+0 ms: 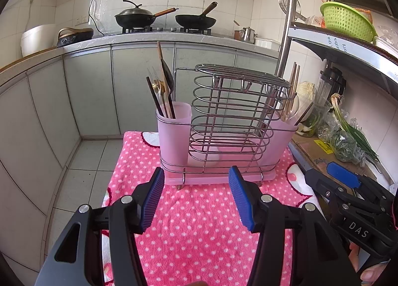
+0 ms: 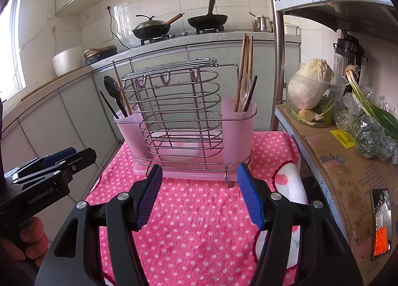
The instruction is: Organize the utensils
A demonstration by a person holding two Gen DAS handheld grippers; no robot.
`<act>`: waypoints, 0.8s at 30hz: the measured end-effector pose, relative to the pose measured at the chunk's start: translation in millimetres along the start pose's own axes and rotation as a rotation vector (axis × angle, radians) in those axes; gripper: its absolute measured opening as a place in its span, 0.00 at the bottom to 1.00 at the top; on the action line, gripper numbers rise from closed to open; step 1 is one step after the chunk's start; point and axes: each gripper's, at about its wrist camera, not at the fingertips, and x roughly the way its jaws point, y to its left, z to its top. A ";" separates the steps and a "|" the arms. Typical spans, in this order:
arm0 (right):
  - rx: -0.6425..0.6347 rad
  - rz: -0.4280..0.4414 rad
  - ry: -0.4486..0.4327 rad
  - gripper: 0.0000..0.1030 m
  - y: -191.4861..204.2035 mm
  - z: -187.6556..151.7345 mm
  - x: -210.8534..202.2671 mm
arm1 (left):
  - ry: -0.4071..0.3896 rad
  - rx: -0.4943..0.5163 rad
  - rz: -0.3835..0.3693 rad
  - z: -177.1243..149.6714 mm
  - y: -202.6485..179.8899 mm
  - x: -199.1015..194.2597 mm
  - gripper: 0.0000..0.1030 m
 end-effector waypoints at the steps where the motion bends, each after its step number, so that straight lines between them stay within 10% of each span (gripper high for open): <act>1: 0.000 0.000 -0.001 0.61 0.0 -0.1 -0.3 | -0.001 0.000 0.000 0.0 0.0 -0.1 0.52; 24: -0.005 -0.002 -0.002 0.61 -0.4 -0.9 2.2 | -0.008 0.003 0.007 -0.5 -0.1 -0.4 0.52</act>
